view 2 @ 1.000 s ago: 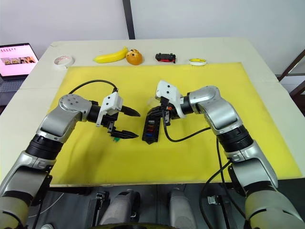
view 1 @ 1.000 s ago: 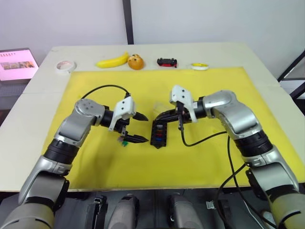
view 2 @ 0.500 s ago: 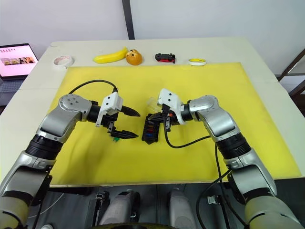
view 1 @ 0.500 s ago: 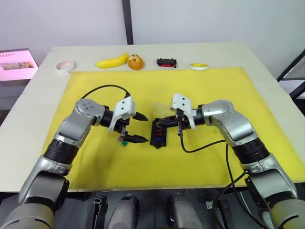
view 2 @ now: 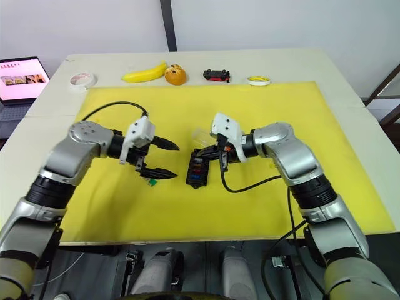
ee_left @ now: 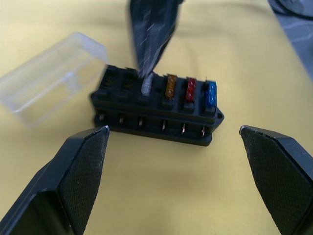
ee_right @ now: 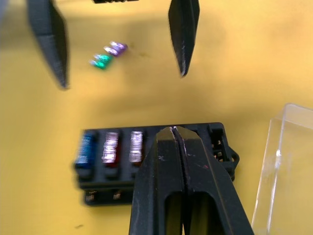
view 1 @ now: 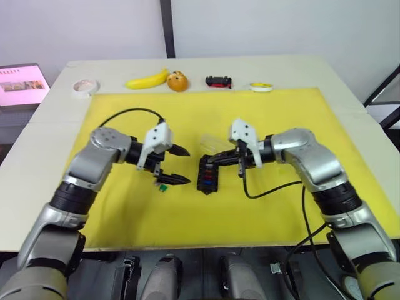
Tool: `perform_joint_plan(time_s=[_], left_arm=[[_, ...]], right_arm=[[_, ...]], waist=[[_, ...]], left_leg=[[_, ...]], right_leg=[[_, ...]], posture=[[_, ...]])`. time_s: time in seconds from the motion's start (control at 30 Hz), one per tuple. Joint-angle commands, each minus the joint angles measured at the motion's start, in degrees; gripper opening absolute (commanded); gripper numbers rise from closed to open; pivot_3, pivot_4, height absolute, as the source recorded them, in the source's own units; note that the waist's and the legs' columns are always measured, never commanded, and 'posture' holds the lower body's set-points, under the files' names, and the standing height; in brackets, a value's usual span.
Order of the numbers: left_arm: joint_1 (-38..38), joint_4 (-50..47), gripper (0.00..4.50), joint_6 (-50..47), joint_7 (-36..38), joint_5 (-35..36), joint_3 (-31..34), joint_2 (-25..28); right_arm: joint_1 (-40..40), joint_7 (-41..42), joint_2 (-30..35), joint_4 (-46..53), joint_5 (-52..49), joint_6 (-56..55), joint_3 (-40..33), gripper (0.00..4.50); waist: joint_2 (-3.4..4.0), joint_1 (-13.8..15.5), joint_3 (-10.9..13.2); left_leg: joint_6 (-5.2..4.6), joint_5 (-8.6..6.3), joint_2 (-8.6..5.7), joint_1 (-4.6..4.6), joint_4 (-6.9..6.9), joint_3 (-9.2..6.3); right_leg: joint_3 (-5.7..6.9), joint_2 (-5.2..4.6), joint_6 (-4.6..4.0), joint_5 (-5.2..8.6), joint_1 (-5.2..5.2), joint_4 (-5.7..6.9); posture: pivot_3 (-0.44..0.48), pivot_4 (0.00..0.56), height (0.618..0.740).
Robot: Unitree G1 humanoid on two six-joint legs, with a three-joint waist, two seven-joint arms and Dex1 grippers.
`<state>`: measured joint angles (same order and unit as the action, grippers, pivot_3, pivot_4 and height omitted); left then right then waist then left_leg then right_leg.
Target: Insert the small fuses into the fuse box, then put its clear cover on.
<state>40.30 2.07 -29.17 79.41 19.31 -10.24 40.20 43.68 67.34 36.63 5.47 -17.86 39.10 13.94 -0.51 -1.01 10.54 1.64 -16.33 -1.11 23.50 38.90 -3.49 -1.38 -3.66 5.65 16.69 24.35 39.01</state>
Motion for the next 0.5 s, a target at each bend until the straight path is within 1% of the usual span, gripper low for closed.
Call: perform_joint_plan(time_s=[0.03,0.1,0.17,0.2,0.27,0.37,0.43,0.5], left_arm=[[-2.32,-3.75,4.5,-3.81,2.08,4.13,5.11,5.48],[-5.2,-3.95,4.5,-5.42,4.24,5.2,7.03,10.47],[-7.82,-3.13,4.5,-5.98,5.7,5.71,8.91,14.72],[-9.06,-2.41,4.5,-5.7,6.11,5.75,9.72,16.55],[-11.77,0.24,4.5,-3.7,6.69,4.89,11.63,20.26],[-15.28,3.7,4.5,-1.06,6.94,4.17,14.52,23.91],[-17.34,5.5,4.5,0.05,6.88,4.04,16.15,25.56],[-18.9,6.03,4.5,0.58,6.74,4.25,17.13,26.31]], right_arm=[[0.74,1.07,4.53,8.0,-2.27,1.76,-3.63,0.02],[-0.67,2.32,8.83,11.57,-3.09,2.66,-5.17,0.02],[-2.3,3.35,12.86,13.96,-4.06,3.31,-7.04,0.53],[-3.39,3.68,14.69,14.71,-4.55,3.27,-8.13,0.87],[-6.96,5.09,19.25,15.66,-5.06,1.85,-11.13,1.77],[-12.72,6.47,25.02,14.86,-4.99,0.43,-15.74,3.38],[-16.64,6.93,28.03,13.53,-4.67,-0.87,-18.67,4.34],[-19.5,6.91,29.89,12.69,-4.51,-2.19,-20.55,4.43]], waist=[[0.0,-0.08,0.0],[0.01,-0.1,0.0],[0.01,-0.06,0.01],[0.01,-0.04,0.01],[0.0,0.32,0.01],[0.0,0.45,0.01],[0.01,0.39,0.01],[0.01,0.23,0.02]], left_leg=[[0.0,0.0,0.0,0.0,-0.02,0.0],[-0.01,0.0,-0.01,-0.01,-0.04,0.0],[-0.01,0.0,-0.01,-0.01,-0.05,0.01],[-0.01,-0.01,0.01,-0.01,-0.06,0.01],[-0.02,-0.01,0.04,0.0,-0.05,0.02],[-0.02,-0.01,0.04,-0.01,-0.03,0.02],[-0.03,-0.01,0.04,-0.01,-0.03,0.06],[-0.04,-0.02,0.04,-0.01,-0.04,0.09]], right_leg=[[0.0,0.01,0.0,0.0,0.0,-0.01],[0.0,0.01,0.0,0.0,0.0,-0.01],[0.0,0.01,0.0,0.0,0.0,-0.02],[0.0,0.0,0.0,0.0,0.0,-0.03],[0.0,-0.02,0.0,0.0,0.0,-0.05],[0.02,-0.09,0.0,0.0,-0.09,-0.06],[0.02,-0.1,0.0,0.0,-0.09,-0.1],[0.01,-0.09,0.0,0.0,-0.09,-0.1]], posture=[[0.0,0.15,0.74],[0.0,0.15,0.74],[0.0,0.15,0.74],[0.0,0.15,0.74],[0.0,0.15,0.74],[0.0,0.15,0.74],[0.0,0.15,0.74],[0.0,0.15,0.74]])
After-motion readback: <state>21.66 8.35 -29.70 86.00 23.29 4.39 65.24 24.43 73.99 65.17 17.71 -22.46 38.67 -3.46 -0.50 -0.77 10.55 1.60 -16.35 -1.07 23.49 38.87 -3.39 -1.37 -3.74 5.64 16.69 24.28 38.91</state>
